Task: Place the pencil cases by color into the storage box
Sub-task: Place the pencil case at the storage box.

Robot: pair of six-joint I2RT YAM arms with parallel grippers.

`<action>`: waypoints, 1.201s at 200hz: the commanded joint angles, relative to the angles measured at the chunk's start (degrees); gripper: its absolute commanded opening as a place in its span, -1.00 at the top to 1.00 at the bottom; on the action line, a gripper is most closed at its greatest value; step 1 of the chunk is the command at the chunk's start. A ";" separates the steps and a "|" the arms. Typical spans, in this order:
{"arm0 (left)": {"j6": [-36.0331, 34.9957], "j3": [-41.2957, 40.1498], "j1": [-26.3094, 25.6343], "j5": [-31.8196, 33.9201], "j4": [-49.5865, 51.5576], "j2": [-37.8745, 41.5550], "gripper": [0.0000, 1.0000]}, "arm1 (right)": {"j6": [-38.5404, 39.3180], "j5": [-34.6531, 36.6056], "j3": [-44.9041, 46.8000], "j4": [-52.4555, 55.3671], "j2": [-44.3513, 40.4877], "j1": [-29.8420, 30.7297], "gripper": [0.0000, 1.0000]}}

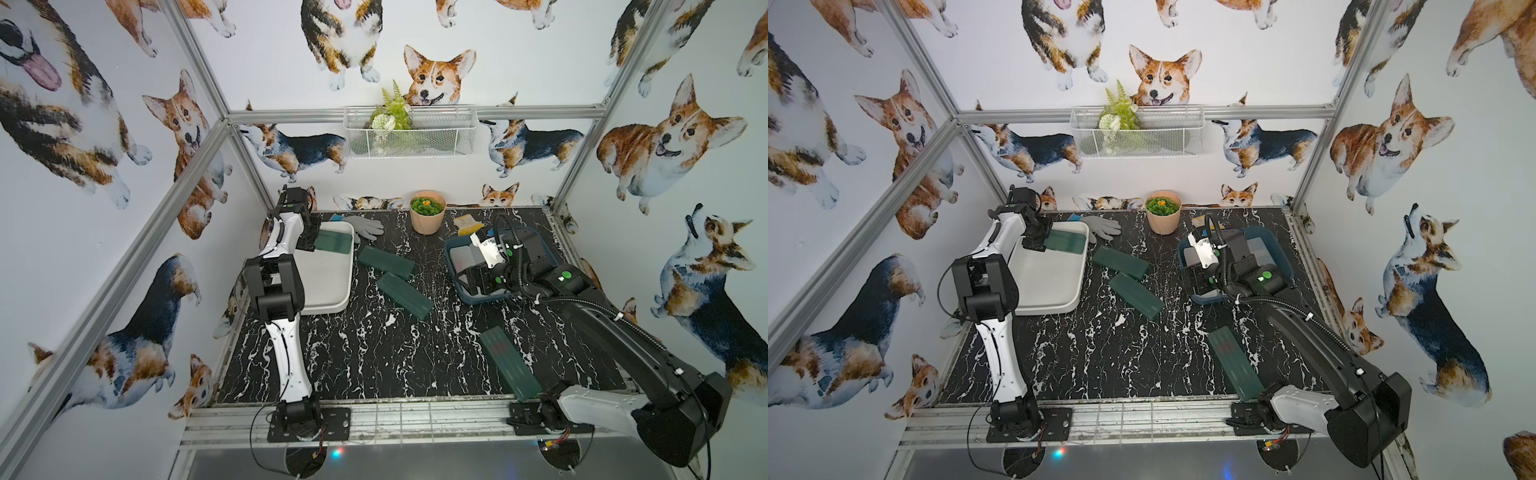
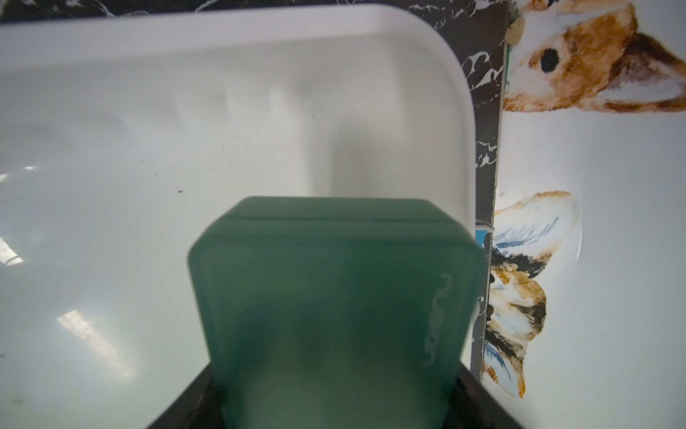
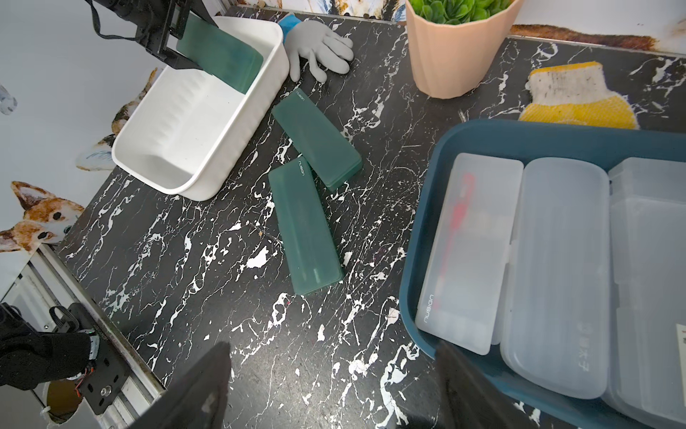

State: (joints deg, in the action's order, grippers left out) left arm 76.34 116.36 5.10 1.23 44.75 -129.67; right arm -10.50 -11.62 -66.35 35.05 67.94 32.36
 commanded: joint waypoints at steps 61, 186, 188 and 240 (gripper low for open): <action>6.54 6.82 0.13 2.76 0.64 -6.62 -0.27 | 0.94 2.38 -1.79 2.21 1.97 0.95 -0.73; 9.50 10.54 0.08 2.84 0.81 -11.70 -0.62 | 0.98 1.82 -1.83 4.68 2.68 0.95 -0.73; 9.57 10.55 0.15 2.79 0.72 -11.74 -0.63 | 0.99 1.84 -1.84 4.68 2.66 1.00 -0.73; 10.33 11.83 -0.09 1.32 -1.75 -10.68 -0.90 | 0.70 2.04 -1.81 4.97 2.02 1.09 -0.73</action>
State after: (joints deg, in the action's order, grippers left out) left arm 85.34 127.22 5.06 3.25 45.23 -141.43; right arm -10.31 -9.67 -67.99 39.22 70.26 33.36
